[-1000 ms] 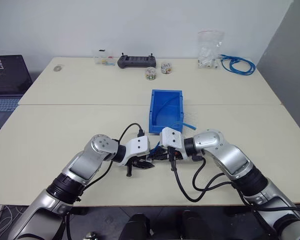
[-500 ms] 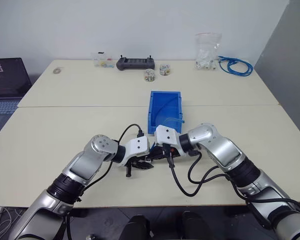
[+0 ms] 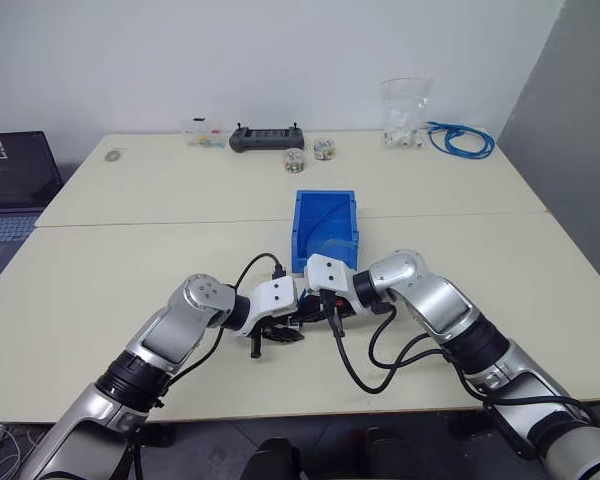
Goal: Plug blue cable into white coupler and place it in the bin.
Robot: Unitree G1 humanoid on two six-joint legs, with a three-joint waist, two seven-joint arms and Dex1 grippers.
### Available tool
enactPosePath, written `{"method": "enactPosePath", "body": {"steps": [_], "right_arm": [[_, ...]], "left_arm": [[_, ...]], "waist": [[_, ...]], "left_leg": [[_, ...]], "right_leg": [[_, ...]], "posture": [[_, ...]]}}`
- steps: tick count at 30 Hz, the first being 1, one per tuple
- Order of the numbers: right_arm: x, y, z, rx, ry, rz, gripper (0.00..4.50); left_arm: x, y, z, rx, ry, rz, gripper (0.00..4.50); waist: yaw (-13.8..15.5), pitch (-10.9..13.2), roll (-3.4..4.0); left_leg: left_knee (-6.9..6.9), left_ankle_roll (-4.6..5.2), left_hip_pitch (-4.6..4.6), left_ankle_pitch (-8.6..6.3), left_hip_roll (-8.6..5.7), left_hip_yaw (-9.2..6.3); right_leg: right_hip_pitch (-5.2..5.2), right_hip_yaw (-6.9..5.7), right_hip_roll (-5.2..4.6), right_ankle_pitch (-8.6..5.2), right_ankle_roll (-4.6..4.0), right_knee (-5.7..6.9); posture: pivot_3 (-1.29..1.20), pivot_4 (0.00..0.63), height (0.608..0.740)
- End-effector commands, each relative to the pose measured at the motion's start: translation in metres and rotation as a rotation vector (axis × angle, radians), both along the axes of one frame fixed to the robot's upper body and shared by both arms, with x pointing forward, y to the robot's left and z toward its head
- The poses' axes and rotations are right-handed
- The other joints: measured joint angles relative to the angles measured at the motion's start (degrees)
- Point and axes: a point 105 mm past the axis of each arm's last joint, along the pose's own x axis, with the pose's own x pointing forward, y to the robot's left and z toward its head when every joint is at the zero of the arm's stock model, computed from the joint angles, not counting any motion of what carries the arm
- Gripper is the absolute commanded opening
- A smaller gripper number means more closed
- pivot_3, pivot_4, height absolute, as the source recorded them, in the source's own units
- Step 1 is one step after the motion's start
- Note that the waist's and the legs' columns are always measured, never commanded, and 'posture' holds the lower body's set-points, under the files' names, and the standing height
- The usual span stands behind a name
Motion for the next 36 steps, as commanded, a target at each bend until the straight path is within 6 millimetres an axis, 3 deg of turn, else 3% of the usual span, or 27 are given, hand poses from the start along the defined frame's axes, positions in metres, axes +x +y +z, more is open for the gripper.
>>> {"method": "enactPosePath", "body": {"steps": [1,7,12,21,26,28,36], "right_arm": [[-0.017,-0.017,-0.063,-0.189,0.176,-0.026,0.09],[-0.026,-0.020,-0.076,-0.214,0.196,-0.023,0.09],[-0.027,-0.009,-0.074,-0.176,0.223,-0.036,0.09],[-0.027,-0.017,-0.089,-0.236,0.230,-0.047,0.09],[-0.022,-0.010,-0.068,-0.134,0.194,-0.058,0.09],[-0.017,-0.009,-0.048,-0.066,0.134,-0.062,0.09],[-0.015,-0.009,0.000,0.100,0.037,-0.102,0.08]], "left_arm": [[-0.002,-0.003,-0.004,0.002,0.017,-0.002,0.81],[-0.001,-0.004,-0.004,-0.004,0.019,0.010,0.81],[-0.001,-0.005,-0.005,-0.009,0.018,0.014,0.81],[0.000,-0.004,-0.005,-0.012,0.013,0.023,0.81],[0.003,-0.001,-0.006,-0.005,-0.023,0.037,0.81],[-0.002,0.008,-0.009,-0.018,-0.009,0.040,1.51],[-0.004,0.017,0.003,-0.171,-0.046,0.112,3.22]], "waist": [[0.0,-0.1,0.03],[0.0,-0.4,0.08],[0.0,-0.6,0.08],[-0.1,-0.8,0.10],[-0.1,-0.8,0.17],[0.0,-0.8,0.15],[0.1,0.1,-0.08]], "left_leg": [[-0.01,0.00,0.01,0.00,0.00,0.00],[-0.03,0.00,0.04,-0.01,-0.01,0.00],[-0.12,0.00,0.17,-0.02,-0.01,0.00],[-0.71,0.00,0.97,-0.05,0.03,-0.07],[-0.73,-0.01,0.98,-0.05,0.04,-0.09],[-0.73,-0.02,0.97,-0.06,0.03,-0.12],[-0.74,-0.06,0.63,-0.07,0.07,-0.26]], "right_leg": [[0.00,0.00,0.00,0.00,0.00,-0.01],[0.04,0.01,0.00,-0.04,0.04,-0.03],[0.13,0.02,0.00,-0.11,0.04,-0.05],[0.69,-0.04,-0.04,-0.49,-0.13,-0.25],[0.71,-0.04,-0.03,-0.49,-0.14,-0.24],[0.69,-0.06,-0.03,-0.50,-0.14,-0.24],[0.43,-0.19,-0.05,-0.50,-0.16,-0.23]], "posture": [[0.00,0.150,0.740],[0.00,0.150,0.740],[0.00,0.150,0.740],[0.00,0.150,0.740],[0.00,0.150,0.740],[0.00,0.150,0.740],[0.00,0.150,0.740]]}}
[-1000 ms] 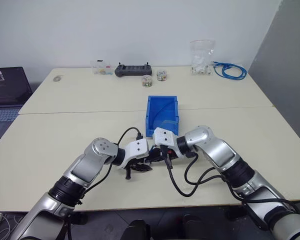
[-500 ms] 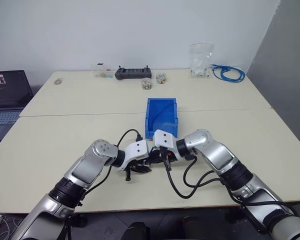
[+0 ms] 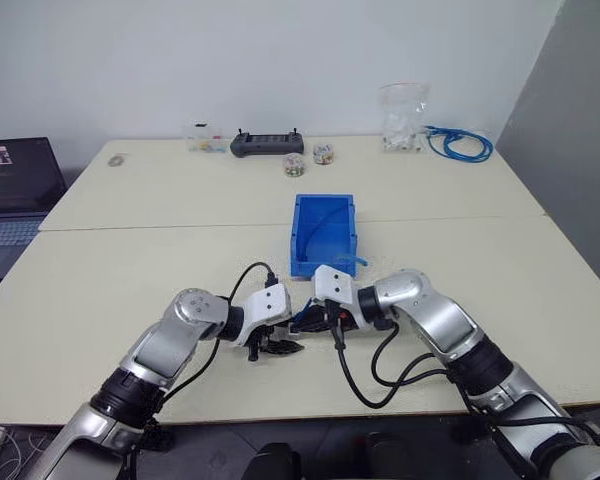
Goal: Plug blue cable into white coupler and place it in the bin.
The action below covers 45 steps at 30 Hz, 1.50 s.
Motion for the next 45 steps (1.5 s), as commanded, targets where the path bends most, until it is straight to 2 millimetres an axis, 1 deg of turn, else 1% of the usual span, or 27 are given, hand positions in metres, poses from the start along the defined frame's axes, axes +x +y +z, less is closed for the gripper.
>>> {"method": "enactPosePath", "body": {"steps": [1,3,6,8,11,13,15,16,18,19,21,23,24,26,27,29,31,34,37,38,40,42,43,45], "right_arm": [[-0.005,0.000,0.009,0.033,0.013,-0.008,0.08],[-0.004,0.002,0.022,0.074,0.002,-0.022,0.08],[-0.001,0.003,0.042,0.130,-0.017,-0.043,0.08],[0.002,0.001,0.059,0.177,-0.031,-0.064,0.08],[0.010,-0.009,0.100,0.307,-0.045,-0.133,0.08],[0.017,-0.018,0.121,0.379,-0.035,-0.187,0.08],[0.032,-0.028,0.135,0.418,-0.035,-0.261,0.08],[0.044,-0.035,0.139,0.424,-0.045,-0.314,0.08],[0.070,-0.046,0.143,0.418,-0.077,-0.419,0.08],[0.091,-0.052,0.143,0.415,-0.075,-0.502,0.08],[0.115,-0.055,0.140,0.399,-0.062,-0.586,0.08],[0.130,-0.051,0.133,0.360,-0.012,-0.596,0.78],[0.135,-0.051,0.127,0.319,0.014,-0.594,0.82],[0.143,-0.056,0.118,0.235,0.031,-0.585,1.41],[0.146,-0.064,0.115,0.180,0.021,-0.576,1.67],[0.146,-0.083,0.112,0.101,0.014,-0.558,2.15],[0.138,-0.099,0.111,0.041,0.024,-0.518,2.69],[0.119,-0.115,0.117,0.009,0.028,-0.439,3.39],[0.093,-0.127,0.118,-0.028,-0.045,-0.348,4.14],[0.088,-0.131,0.120,-0.013,-0.068,-0.354,4.38],[0.068,-0.139,0.121,0.021,-0.088,-0.355,4.45],[0.045,-0.146,0.118,0.061,-0.098,-0.355,4.45],[0.036,-0.148,0.115,0.072,-0.113,-0.367,4.45],[0.025,-0.150,0.111,0.092,-0.127,-0.403,4.45]], "left_arm": [[0.004,0.005,0.012,-0.060,-0.035,0.046,3.35],[0.002,0.008,0.016,-0.074,-0.054,0.048,3.78],[0.000,0.015,0.024,-0.090,-0.084,0.069,4.44],[-0.001,0.019,0.034,-0.115,-0.094,0.094,4.50],[-0.003,0.028,0.054,-0.132,-0.160,0.144,4.50],[-0.001,0.031,0.066,-0.146,-0.199,0.178,4.50],[0.004,0.032,0.079,-0.171,-0.239,0.223,4.50],[0.009,0.032,0.086,-0.184,-0.268,0.247,4.50],[0.015,0.031,0.094,-0.199,-0.307,0.272,4.50],[0.016,0.030,0.096,-0.195,-0.319,0.264,4.50],[0.017,0.029,0.096,-0.184,-0.328,0.249,4.50],[0.018,0.030,0.094,-0.169,-0.330,0.240,4.50],[0.020,0.031,0.093,-0.160,-0.331,0.237,4.50],[0.022,0.032,0.092,-0.147,-0.337,0.227,4.50],[0.023,0.032,0.092,-0.141,-0.343,0.222,4.50],[0.026,0.033,0.094,-0.138,-0.357,0.219,4.50],[0.030,0.037,0.097,-0.145,-0.359,0.234,4.50],[0.037,0.047,0.103,-0.166,-0.352,0.282,4.50],[0.042,0.056,0.112,-0.215,-0.340,0.339,4.50],[0.042,0.059,0.113,-0.221,-0.333,0.355,4.50],[0.039,0.068,0.114,-0.200,-0.304,0.385,4.50],[0.035,0.073,0.120,-0.214,-0.313,0.398,4.50],[0.033,0.075,0.123,-0.220,-0.322,0.415,4.50],[0.034,0.078,0.127,-0.231,-0.326,0.452,4.50]], "waist": [[0.0,0.1,0.00],[0.0,0.2,-0.05],[0.0,0.6,-0.09],[0.0,1.1,-0.22],[0.0,1.4,-0.35],[0.2,1.4,-0.35],[0.3,1.4,-0.35],[0.3,1.4,-0.35],[0.4,1.4,-0.35],[0.3,1.4,-0.36],[0.2,1.4,-0.36],[0.0,1.4,-0.37],[-0.2,1.4,-0.36],[-0.3,1.4,-0.36],[-0.2,1.4,-0.36],[-0.1,1.4,-0.35],[0.4,1.5,-0.36],[0.3,1.5,-0.35],[0.2,1.5,-0.35],[0.2,1.5,-0.36],[0.1,1.5,-0.36],[0.0,1.5,-0.36],[0.0,1.5,-0.36],[0.2,1.5,-0.36]], "left_leg": [[0.01,0.00,-0.13,0.00,0.00,0.00],[0.08,-0.02,-0.71,0.02,-0.01,-0.01],[0.09,-0.04,-0.82,0.02,-0.01,-0.04],[0.08,-0.04,-0.84,0.02,-0.01,-0.03],[0.08,-0.04,-1.01,0.02,-0.02,-0.06],[0.10,-0.05,-1.30,0.02,-0.03,-0.06],[0.21,-0.16,-1.78,0.09,-0.03,-0.09],[0.20,-0.24,-1.78,0.13,-0.03,-0.12],[0.19,-0.23,-1.79,0.13,-0.04,-0.12],[0.18,-0.23,-1.79,0.13,-0.06,-0.11],[0.20,-0.22,-1.78,0.14,-0.09,-0.06],[0.19,-0.24,-1.77,0.16,-0.09,0.02],[0.19,-0.26,-1.74,0.18,-0.07,0.06],[0.11,-0.27,-1.71,0.19,-0.03,0.20],[0.10,-0.27,-1.73,0.19,-0.02,0.20],[0.11,-0.27,-1.80,0.19,-0.01,0.21],[0.13,-0.27,-1.93,0.19,-0.08,0.23],[0.31,-0.32,-2.25,0.21,-0.19,0.26],[0.76,-0.42,-2.86,0.23,-0.17,0.18],[0.82,-0.43,-2.92,0.23,-0.17,0.17],[0.85,-0.36,-2.90,0.17,-0.17,0.15],[0.87,-0.30,-2.88,0.14,-0.17,0.12],[0.87,-0.27,-2.87,0.12,-0.17,0.10],[0.91,-0.26,-2.85,0.12,-0.17,0.04]], "right_leg": [[-0.11,-0.01,0.00,0.00,0.00,0.02],[-0.66,-0.02,0.00,0.02,0.00,0.17],[-0.75,-0.05,-0.01,0.09,-0.13,0.19],[-0.77,-0.04,-0.02,0.08,-0.12,0.18],[-0.95,-0.07,-0.04,0.09,-0.12,0.17],[-1.24,-0.08,-0.06,0.19,-0.28,0.20],[-1.69,-0.13,-0.06,0.31,-0.41,0.26],[-1.68,-0.18,-0.06,0.37,-0.41,0.25],[-1.68,-0.19,-0.08,0.38,-0.41,0.23],[-1.67,-0.20,-0.09,0.38,-0.41,0.22],[-1.67,-0.17,-0.09,0.42,-0.40,0.24],[-1.69,-0.12,-0.08,0.44,-0.43,0.25],[-1.69,-0.08,-0.07,0.44,-0.43,0.26],[-1.75,0.03,-0.02,0.45,-0.45,0.30],[-1.79,0.03,-0.01,0.45,-0.45,0.30],[-1.81,0.03,-0.01,0.45,-0.45,0.25],[-1.84,0.04,-0.07,0.43,-0.42,0.16],[-1.98,0.08,-0.18,0.41,-0.38,0.06],[-2.46,0.05,-0.18,0.41,-0.36,0.24],[-2.50,0.04,-0.17,0.42,-0.36,0.27],[-2.49,0.05,-0.18,0.43,-0.34,0.31],[-2.48,0.06,-0.17,0.45,-0.30,0.36],[-2.47,0.06,-0.17,0.47,-0.28,0.37],[-2.44,0.03,-0.15,0.48,-0.26,0.39]], "posture": [[0.00,0.150,0.740],[0.00,0.150,0.740],[0.00,0.150,0.740],[0.00,0.150,0.740],[0.00,0.150,0.740],[0.00,0.150,0.740],[0.00,0.150,0.740],[0.00,0.150,0.740],[0.00,0.150,0.740],[0.00,0.150,0.740],[0.00,0.150,0.740],[0.00,0.150,0.740],[0.00,0.150,0.740],[0.00,0.150,0.740],[0.00,0.150,0.740],[0.00,0.150,0.740],[0.00,0.150,0.740],[0.00,0.150,0.740],[0.00,0.150,0.740],[0.00,0.150,0.740],[0.00,0.150,0.740],[0.00,0.150,0.740],[0.00,0.150,0.740],[0.00,0.150,0.740]]}}
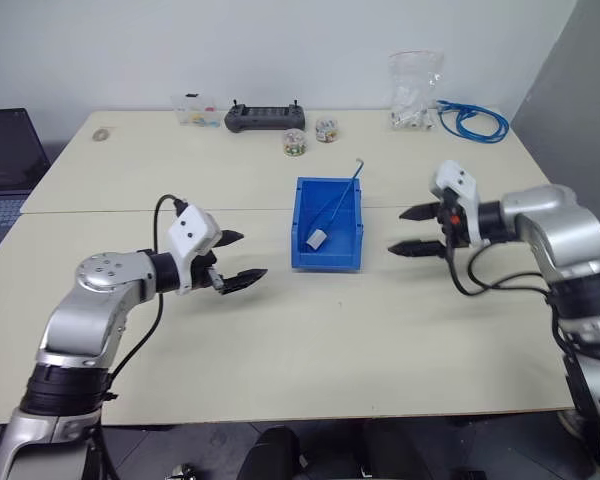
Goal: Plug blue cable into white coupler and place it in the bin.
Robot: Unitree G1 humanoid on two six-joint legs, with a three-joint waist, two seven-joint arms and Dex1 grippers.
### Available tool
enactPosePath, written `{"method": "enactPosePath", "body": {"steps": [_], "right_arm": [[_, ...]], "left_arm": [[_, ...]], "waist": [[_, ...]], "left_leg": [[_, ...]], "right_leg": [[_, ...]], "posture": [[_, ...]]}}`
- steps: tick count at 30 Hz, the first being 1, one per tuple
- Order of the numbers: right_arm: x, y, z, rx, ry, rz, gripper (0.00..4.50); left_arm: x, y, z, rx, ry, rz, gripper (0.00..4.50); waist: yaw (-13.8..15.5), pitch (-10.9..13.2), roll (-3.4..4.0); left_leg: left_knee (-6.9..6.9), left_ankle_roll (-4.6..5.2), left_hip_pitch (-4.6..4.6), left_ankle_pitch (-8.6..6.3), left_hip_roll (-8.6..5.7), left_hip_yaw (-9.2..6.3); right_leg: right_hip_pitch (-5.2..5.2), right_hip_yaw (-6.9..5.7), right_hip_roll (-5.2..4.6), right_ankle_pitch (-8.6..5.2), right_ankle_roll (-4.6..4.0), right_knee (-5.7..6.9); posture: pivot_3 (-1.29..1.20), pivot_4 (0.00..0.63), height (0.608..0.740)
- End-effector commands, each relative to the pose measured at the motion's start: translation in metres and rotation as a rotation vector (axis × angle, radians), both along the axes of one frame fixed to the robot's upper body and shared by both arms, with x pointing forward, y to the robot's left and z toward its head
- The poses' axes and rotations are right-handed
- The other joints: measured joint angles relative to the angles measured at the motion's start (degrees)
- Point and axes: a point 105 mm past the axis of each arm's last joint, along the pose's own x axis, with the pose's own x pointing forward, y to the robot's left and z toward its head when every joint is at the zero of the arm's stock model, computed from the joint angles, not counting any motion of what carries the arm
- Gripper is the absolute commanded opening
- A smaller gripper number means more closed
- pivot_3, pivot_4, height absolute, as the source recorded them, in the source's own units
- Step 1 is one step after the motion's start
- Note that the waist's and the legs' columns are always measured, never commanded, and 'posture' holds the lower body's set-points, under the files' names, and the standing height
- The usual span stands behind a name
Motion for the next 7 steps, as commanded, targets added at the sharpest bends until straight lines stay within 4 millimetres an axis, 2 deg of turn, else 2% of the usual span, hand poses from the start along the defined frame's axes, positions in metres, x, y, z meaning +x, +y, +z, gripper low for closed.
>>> {"method": "enactPosePath", "body": {"steps": [1,4,7], "right_arm": [[-0.0236,0.0030,0.0194,0.051,-0.121,-0.026,4.45],[-0.0289,0.0046,0.0203,0.096,-0.126,-0.066,4.45],[-0.0297,0.0057,0.0216,0.115,-0.127,-0.089,4.45]], "left_arm": [[0.0000,0.0053,0.0256,-0.040,-0.060,0.055,4.50],[0.0052,0.0041,0.0315,-0.071,-0.067,0.070,4.50],[0.0073,0.0022,0.0292,-0.052,-0.058,0.059,4.50]], "waist": [[0.1,0.0,0.01],[0.1,0.0,-0.02],[0.1,0.0,-0.02]], "left_leg": [[0.05,0.00,0.02,0.00,0.01,0.00],[0.07,0.08,0.06,0.04,0.01,-0.01],[0.09,0.24,0.25,0.15,0.04,-0.01]], "right_leg": [[0.02,0.01,0.02,0.02,0.03,0.03],[0.05,0.04,0.08,0.22,0.10,0.03],[0.28,0.02,0.13,0.39,0.15,-0.06]], "posture": [[0.00,0.150,0.740],[0.00,0.150,0.740],[0.00,0.150,0.740]]}}
